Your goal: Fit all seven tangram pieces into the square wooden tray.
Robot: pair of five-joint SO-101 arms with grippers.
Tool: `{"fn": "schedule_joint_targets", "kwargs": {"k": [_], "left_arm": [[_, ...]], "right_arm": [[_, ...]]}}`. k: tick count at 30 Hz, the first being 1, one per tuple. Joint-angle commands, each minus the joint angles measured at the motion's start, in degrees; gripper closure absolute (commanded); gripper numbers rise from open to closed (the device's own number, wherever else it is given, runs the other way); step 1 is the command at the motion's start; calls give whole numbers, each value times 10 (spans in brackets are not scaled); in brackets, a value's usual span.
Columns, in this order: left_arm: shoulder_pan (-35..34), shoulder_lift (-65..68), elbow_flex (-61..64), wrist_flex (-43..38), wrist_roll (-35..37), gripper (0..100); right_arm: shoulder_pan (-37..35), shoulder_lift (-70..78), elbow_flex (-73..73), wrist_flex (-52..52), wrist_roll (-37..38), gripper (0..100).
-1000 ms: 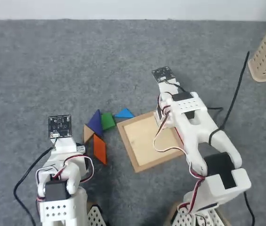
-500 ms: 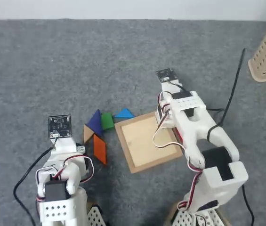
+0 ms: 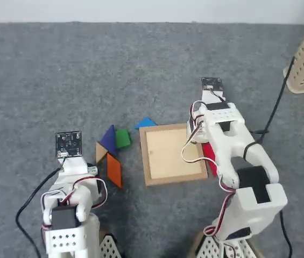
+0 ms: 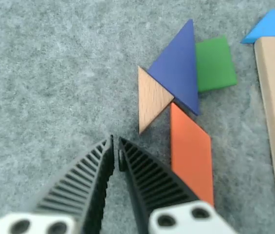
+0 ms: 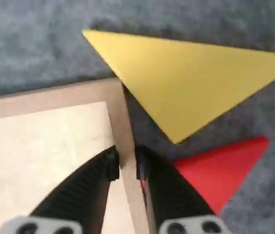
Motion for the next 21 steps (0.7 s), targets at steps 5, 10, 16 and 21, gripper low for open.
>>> {"fn": "schedule_joint_targets", "kwargs": {"k": [5, 10, 16, 21], "left_arm": [[-1, -11, -3, 1, 5, 988], [-1, -11, -3, 1, 5, 988], [-1, -11, -3, 1, 5, 988], [-1, -11, -3, 1, 5, 988]], "right_arm": [[-29, -73, -55, 62, 32, 833], [1, -160, -22, 74, 34, 854], [58, -169, 46, 51, 34, 853], [64, -109, 55, 19, 29, 853]]}}
